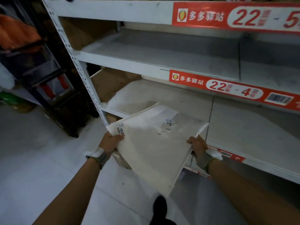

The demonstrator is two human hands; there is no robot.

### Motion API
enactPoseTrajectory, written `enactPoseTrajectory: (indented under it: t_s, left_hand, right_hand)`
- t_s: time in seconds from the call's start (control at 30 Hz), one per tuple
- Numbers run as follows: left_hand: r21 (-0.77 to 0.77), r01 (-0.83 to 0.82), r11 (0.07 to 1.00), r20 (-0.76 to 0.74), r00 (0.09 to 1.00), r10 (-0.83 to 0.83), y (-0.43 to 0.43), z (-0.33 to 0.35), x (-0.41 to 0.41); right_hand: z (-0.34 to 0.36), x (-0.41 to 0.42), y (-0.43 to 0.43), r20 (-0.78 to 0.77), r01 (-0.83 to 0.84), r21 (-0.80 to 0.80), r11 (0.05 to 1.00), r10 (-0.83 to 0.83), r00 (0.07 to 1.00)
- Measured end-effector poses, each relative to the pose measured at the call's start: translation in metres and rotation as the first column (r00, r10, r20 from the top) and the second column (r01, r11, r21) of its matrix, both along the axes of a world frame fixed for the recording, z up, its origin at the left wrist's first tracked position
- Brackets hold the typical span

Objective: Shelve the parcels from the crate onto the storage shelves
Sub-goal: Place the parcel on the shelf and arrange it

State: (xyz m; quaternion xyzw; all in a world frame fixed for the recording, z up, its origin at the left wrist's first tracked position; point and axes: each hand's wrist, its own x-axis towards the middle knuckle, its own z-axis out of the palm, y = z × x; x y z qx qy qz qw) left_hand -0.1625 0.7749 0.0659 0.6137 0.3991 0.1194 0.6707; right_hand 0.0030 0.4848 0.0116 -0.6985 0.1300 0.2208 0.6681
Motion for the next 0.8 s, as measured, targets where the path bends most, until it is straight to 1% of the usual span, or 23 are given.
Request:
enactPoseTrajectory:
  t_s: [0.03,0.13,0.23,0.3,0.37,0.43,0.47,0.5,0.53,0.57,0.63,0.67,0.7,0.8]
  left_hand:
    - [0.006,0.006,1.0,-0.017,1.0,-0.006,0.011,0.001,0.01]
    - [0.065,0.058,0.996,-0.111,0.993,-0.05,0.038,0.002,0.03]
    - [0.159,0.161,0.974,-0.256,0.959,-0.117,0.07,-0.001,0.048]
    - [0.171,0.199,0.965,-0.319,0.938,-0.137,0.089,-0.005,0.056]
    - [0.128,0.145,0.981,-0.309,0.946,-0.1,0.101,-0.008,0.061]
    - [0.022,0.076,0.997,-0.261,0.963,-0.067,0.103,-0.01,0.064]
    - [-0.014,0.044,0.999,-0.233,0.971,-0.046,0.105,-0.01,0.067]
    - [-0.027,0.02,0.999,-0.211,0.977,-0.025,0.111,-0.012,0.07]
    - [-0.037,-0.005,0.999,-0.193,0.981,-0.002,0.118,-0.015,0.075]
    - [-0.043,-0.029,0.999,-0.168,0.986,0.022,0.125,-0.017,0.08]
    - [-0.052,-0.07,0.996,-0.125,0.99,0.063,0.141,-0.018,0.09]
    - [-0.061,-0.062,0.996,-0.114,0.992,0.055,0.152,-0.022,0.099]
    - [-0.061,-0.079,0.995,-0.09,0.993,0.073,0.156,-0.021,0.103]
    - [-0.057,-0.125,0.99,-0.012,0.992,0.125,0.175,-0.021,0.113]
  right_hand:
    - [-0.002,0.012,0.009,0.017,-0.022,-0.02,1.0,0.022,1.0]
    - [-0.002,0.041,0.03,0.099,-0.156,-0.147,0.977,0.172,0.98]
    - [-0.01,0.079,0.062,0.089,-0.19,-0.213,0.958,0.213,0.973]
    - [-0.017,0.104,0.088,0.064,-0.203,-0.31,0.929,0.234,0.97]
    - [-0.019,0.121,0.112,0.035,-0.239,-0.346,0.907,0.267,0.963]
    - [-0.013,0.123,0.131,0.034,-0.301,-0.376,0.876,0.338,0.941]
    - [-0.01,0.121,0.142,0.035,-0.339,-0.415,0.844,0.387,0.922]
    - [-0.011,0.117,0.152,0.038,-0.37,-0.474,0.799,0.439,0.898]
    - [-0.009,0.109,0.164,0.029,-0.405,-0.557,0.725,0.504,0.863]
    - [-0.013,0.099,0.174,0.021,-0.43,-0.646,0.63,0.578,0.816]
    - [-0.022,0.074,0.193,-0.058,-0.44,-0.813,0.381,0.699,0.713]
    - [-0.031,0.064,0.204,-0.108,-0.426,-0.858,0.288,0.708,0.698]
    - [-0.038,0.058,0.21,-0.13,-0.415,-0.88,0.231,0.724,0.678]
    - [-0.046,0.06,0.229,-0.08,-0.358,-0.907,0.223,0.742,0.666]
